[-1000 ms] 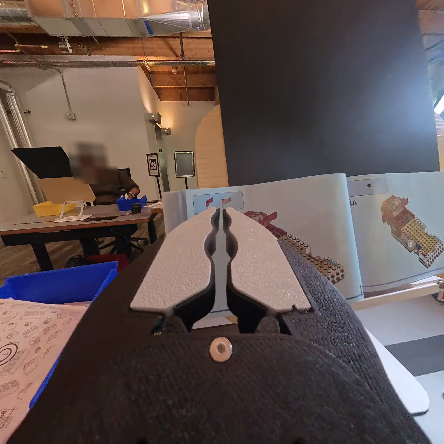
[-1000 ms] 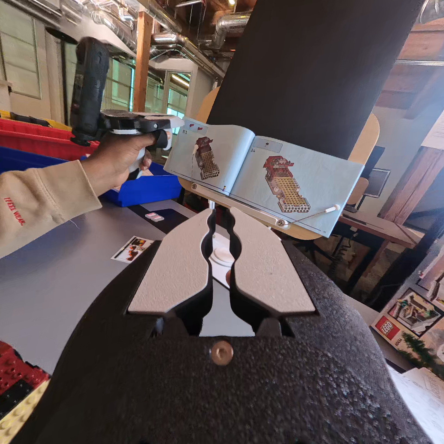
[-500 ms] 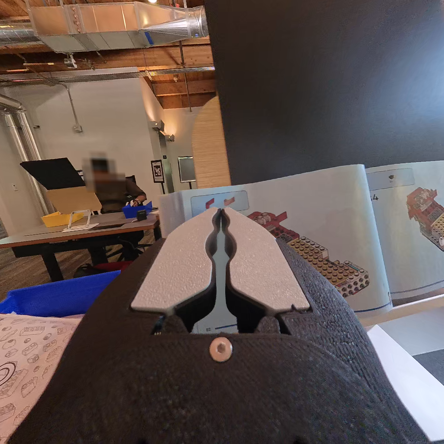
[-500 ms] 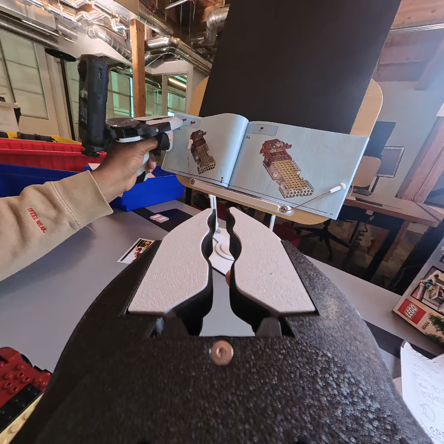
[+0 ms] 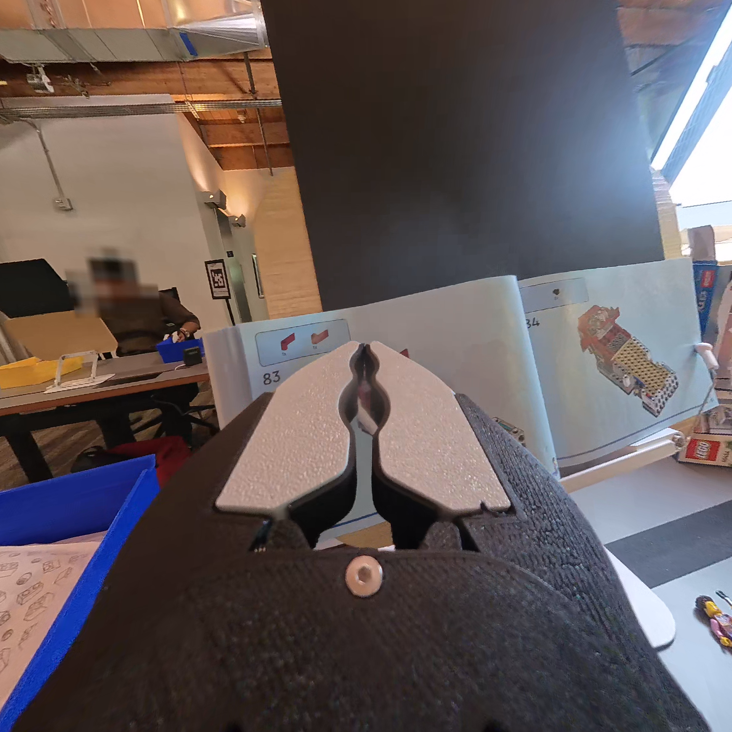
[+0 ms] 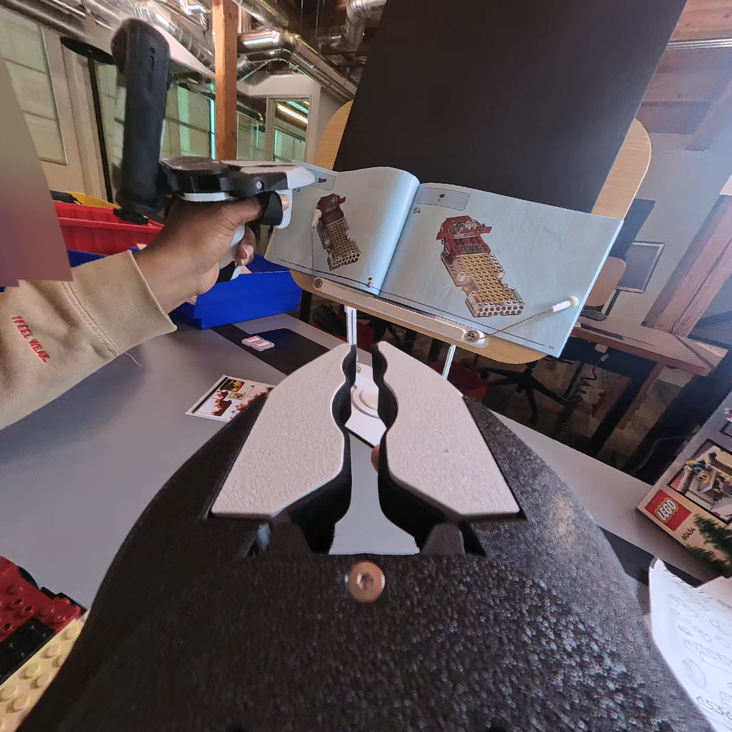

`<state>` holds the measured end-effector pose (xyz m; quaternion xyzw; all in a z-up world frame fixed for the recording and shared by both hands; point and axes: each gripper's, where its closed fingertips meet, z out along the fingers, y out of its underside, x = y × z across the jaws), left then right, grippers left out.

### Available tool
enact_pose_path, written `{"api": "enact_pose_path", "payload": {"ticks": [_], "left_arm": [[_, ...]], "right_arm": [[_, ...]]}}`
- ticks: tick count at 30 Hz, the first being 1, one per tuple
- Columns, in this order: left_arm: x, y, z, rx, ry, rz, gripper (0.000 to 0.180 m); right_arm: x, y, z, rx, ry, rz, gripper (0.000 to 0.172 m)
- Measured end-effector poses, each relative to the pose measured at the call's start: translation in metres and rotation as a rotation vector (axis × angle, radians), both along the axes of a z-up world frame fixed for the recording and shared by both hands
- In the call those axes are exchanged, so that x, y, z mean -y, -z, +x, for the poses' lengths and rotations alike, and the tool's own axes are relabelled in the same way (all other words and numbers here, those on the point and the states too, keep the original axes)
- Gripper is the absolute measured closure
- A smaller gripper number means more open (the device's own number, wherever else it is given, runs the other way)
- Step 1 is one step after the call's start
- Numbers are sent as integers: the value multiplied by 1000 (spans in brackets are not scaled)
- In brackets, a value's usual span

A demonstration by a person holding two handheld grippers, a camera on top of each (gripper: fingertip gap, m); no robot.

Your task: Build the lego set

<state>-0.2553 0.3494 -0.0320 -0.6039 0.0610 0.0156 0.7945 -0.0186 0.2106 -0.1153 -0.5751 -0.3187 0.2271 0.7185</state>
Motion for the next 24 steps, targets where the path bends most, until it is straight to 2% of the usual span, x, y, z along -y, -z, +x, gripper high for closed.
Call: {"api": "enact_pose_path", "payload": {"ticks": [8, 12, 16, 18, 21, 24], "left_arm": [[37, -27, 36, 6, 141, 40, 180], [75, -58, 53, -16, 210, 83, 180], [122, -75, 48, -39, 229, 91, 180], [145, -73, 34, -66, 223, 64, 180], [177, -63, -17, -115, 118, 6, 180], [200, -38, -83, -179, 28, -182, 180]], "right_arm": [[-5, 2, 6, -24, 1, -66, 165], [-6, 0, 13, -40, 9, -92, 168], [-5, -9, 19, -52, 18, -85, 168], [-3, -18, 23, -36, 27, -56, 169], [5, -36, 31, -18, 27, 6, 172], [11, -44, 36, -2, 22, 21, 172]]}}
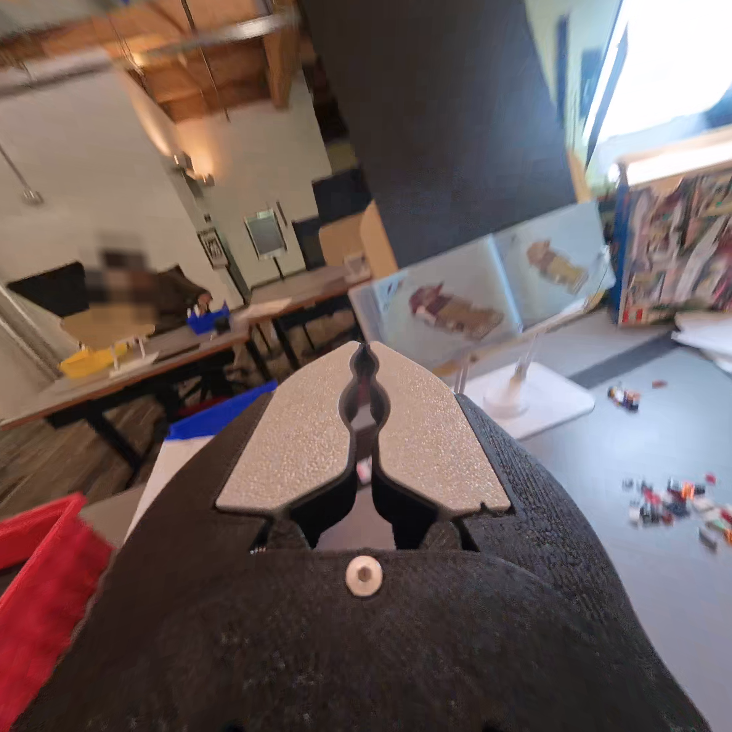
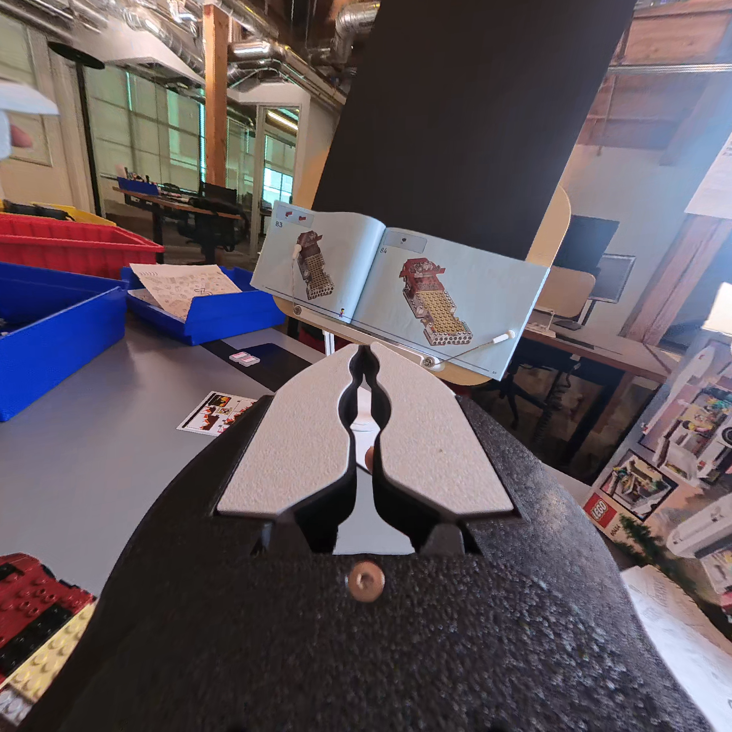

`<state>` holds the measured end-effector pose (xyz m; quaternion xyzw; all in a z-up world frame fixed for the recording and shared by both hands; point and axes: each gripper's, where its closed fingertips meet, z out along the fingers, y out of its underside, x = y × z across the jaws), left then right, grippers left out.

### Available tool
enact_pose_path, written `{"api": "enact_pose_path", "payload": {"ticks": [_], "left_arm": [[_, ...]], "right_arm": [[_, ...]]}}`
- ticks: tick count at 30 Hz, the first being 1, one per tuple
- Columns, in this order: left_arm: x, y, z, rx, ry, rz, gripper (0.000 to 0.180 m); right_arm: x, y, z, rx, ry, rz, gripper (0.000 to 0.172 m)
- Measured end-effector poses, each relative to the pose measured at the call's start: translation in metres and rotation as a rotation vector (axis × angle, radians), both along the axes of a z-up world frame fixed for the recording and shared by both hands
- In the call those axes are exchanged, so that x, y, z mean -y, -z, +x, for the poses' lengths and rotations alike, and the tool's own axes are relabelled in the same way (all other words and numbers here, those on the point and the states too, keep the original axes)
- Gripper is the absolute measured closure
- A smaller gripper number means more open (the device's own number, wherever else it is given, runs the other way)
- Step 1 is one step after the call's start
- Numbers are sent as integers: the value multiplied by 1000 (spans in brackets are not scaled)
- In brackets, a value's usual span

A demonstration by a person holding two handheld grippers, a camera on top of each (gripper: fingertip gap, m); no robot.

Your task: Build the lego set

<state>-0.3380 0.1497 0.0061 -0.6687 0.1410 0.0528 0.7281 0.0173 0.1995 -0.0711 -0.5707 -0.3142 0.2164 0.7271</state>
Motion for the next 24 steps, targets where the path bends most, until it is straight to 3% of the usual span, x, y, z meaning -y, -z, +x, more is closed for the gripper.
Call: {"api": "enact_pose_path", "payload": {"ticks": [3, 7, 11, 17, 24], "left_arm": [[22, 57, -51, -74, 18, -339, 180], [72, 162, -96, -219, 66, -857, 180], [111, 237, -129, -320, 50, -1193, 171], [127, 283, -139, -389, 121, -1401, 152], [97, 294, -144, -437, 122, -1403, 154]], "right_arm": [[9, 8, 2, 32, -15, -10, 172], [23, 37, 10, 100, -23, -32, 172], [30, 64, 24, 133, 4, -80, 172], [32, 78, 45, 140, 73, -123, 171], [29, 91, 50, 140, 102, -164, 171]]}}
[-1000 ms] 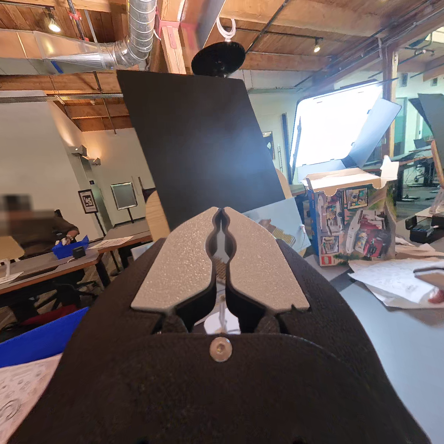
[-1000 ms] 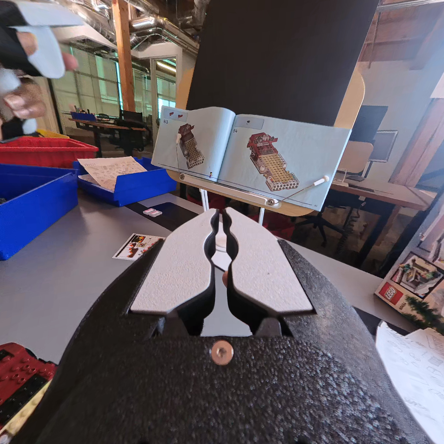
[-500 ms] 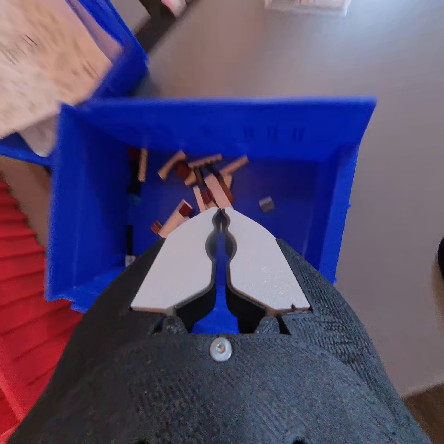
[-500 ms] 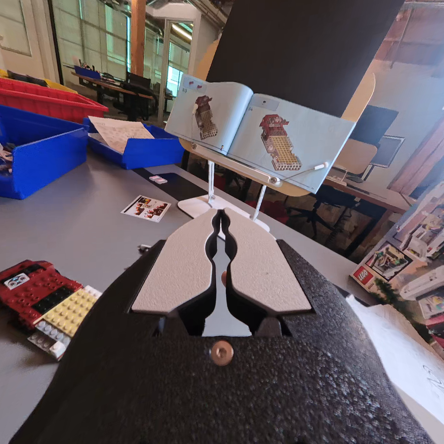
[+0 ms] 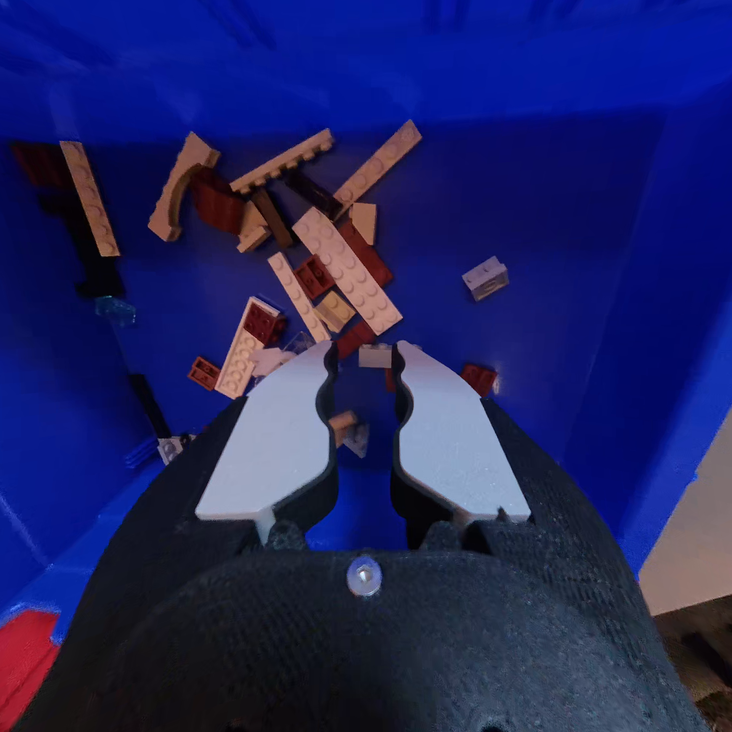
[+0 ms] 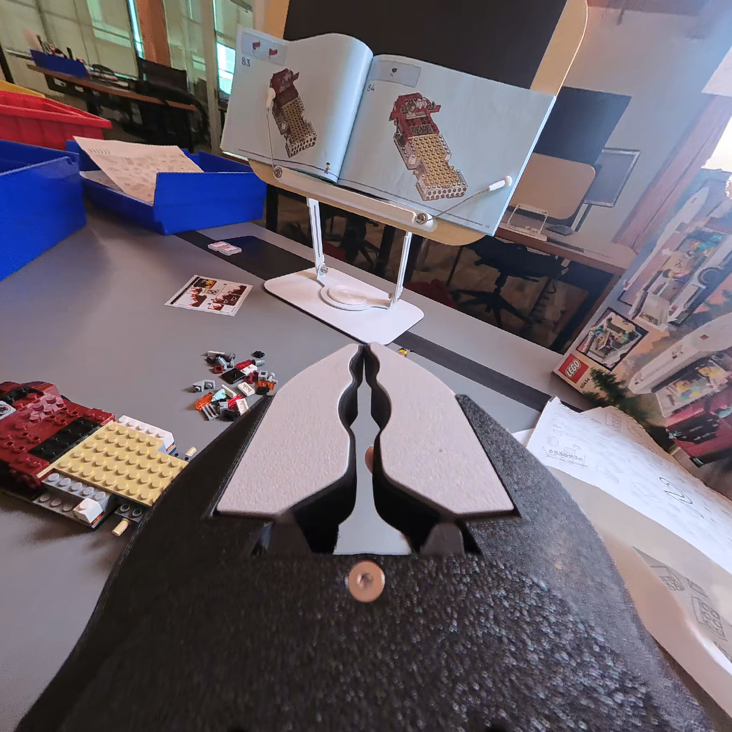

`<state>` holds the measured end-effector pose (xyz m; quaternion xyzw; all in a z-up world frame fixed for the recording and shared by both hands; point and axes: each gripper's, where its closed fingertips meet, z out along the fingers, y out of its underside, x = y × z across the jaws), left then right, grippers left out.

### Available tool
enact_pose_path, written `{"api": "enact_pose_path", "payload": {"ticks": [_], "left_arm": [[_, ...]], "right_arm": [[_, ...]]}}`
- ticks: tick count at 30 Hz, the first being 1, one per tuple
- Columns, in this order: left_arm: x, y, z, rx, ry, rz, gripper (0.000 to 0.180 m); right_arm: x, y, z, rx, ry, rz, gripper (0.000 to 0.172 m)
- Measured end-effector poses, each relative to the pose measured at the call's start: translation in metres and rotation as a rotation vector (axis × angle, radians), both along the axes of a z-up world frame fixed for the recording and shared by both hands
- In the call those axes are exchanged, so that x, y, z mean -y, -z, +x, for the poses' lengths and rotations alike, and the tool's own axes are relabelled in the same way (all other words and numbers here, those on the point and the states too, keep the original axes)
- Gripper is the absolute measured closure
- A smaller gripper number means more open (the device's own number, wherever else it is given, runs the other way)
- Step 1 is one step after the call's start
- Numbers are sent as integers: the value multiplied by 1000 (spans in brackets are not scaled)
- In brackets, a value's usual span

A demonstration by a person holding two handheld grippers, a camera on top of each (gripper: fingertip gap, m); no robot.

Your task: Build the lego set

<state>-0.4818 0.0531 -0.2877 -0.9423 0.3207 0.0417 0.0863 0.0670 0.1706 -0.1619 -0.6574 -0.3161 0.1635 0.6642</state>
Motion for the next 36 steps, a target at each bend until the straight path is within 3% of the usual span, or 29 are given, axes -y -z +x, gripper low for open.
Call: {"api": "enact_pose_path", "payload": {"ticks": [12, 16, 19, 22, 26, 31, 36], "left_arm": [[-3, 14, -5, 39, -21, -77, 167], [-7, -10, -2, 75, -27, 35, 171], [-14, -58, 35, 283, -22, 227, 172], [-8, -111, 105, 590, 59, 388, 172], [17, -167, 217, 1113, 162, 402, 173], [30, -175, 325, 1510, 198, 199, 173], [22, -164, 400, 1707, 125, 48, 173]], "right_arm": [[0, 9, -3, 49, -6, 9, 172], [3, 5, -3, 53, -15, 21, 172], [10, 1, -10, 57, -50, 42, 171], [25, 0, -30, 67, -161, 54, 171], [70, 5, -80, 129, -449, 31, 164], [125, -4, -130, 246, -673, 146, 158], [133, -21, -144, 200, -563, 208, 152]]}}
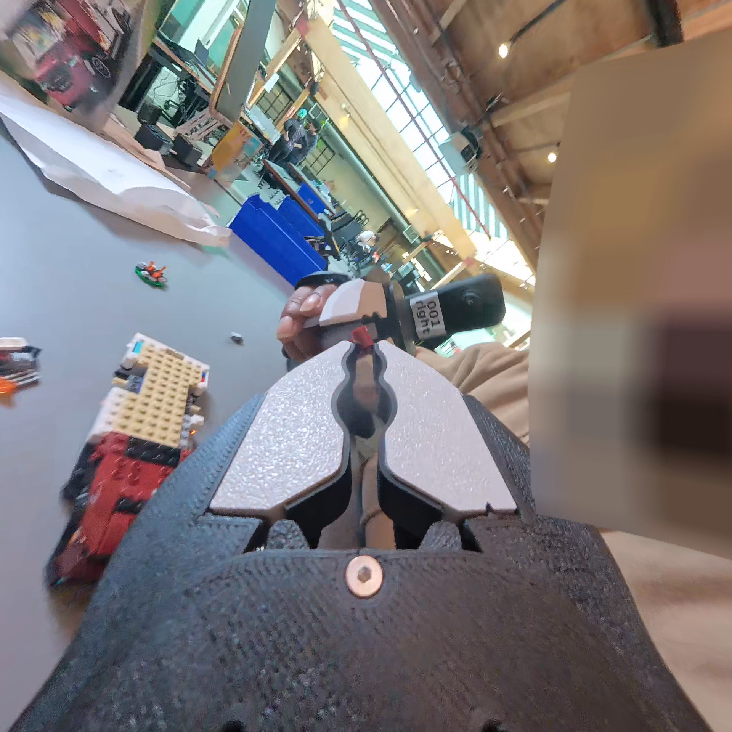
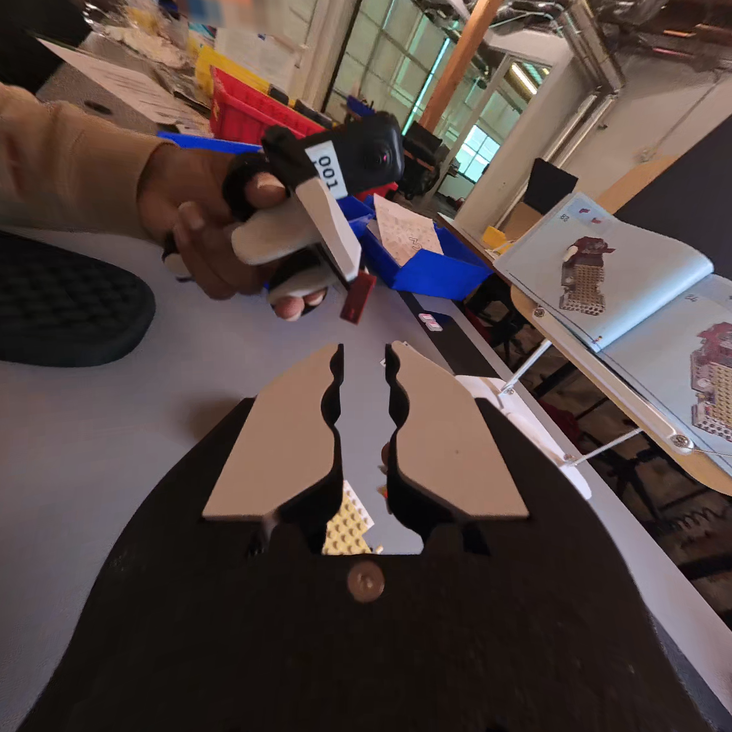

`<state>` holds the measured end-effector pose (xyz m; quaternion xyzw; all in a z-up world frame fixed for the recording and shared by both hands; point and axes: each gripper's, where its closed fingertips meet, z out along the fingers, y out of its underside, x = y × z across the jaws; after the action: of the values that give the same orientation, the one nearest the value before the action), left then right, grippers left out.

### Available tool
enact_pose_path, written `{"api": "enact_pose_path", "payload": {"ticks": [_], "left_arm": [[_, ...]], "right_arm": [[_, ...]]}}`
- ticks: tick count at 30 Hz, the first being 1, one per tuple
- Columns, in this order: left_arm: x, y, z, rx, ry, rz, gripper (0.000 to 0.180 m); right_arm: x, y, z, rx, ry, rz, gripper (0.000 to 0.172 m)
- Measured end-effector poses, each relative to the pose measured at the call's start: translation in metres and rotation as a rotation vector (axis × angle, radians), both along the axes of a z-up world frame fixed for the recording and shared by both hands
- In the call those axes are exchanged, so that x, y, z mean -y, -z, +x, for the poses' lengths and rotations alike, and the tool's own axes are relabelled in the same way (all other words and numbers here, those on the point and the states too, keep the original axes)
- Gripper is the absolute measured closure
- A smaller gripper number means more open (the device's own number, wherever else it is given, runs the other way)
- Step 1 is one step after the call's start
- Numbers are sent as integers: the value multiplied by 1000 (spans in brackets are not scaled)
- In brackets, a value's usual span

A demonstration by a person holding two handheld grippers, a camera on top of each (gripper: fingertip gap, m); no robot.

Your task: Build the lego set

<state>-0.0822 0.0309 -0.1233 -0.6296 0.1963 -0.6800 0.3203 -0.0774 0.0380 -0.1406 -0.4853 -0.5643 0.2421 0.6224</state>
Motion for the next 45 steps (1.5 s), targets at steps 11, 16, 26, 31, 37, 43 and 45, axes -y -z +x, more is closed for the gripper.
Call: {"api": "enact_pose_path", "payload": {"ticks": [11, 16, 26, 31, 37, 43, 45], "left_arm": [[-20, 12, 35, 61, -77, -124, 174], [-25, 25, 32, 45, -126, -155, 174], [-38, 61, 9, -310, -267, 128, 155], [-42, 84, -14, -645, -348, 382, 141], [-36, 138, -28, -1024, -246, 504, 104], [-19, 144, -22, -988, -109, 441, 97], [-15, 148, -22, -985, -89, 428, 97]], "right_arm": [[-16, 2, 19, -17, 204, 120, 157], [-21, 15, 17, 34, 180, 5, 160], [-30, 66, 22, 178, 139, -339, 162], [-15, 91, 32, 286, 105, -444, 162], [12, 122, 46, 431, 16, -641, 161], [42, 143, 68, 608, -161, -990, 161], [43, 148, 76, 664, -175, -1019, 161]]}}
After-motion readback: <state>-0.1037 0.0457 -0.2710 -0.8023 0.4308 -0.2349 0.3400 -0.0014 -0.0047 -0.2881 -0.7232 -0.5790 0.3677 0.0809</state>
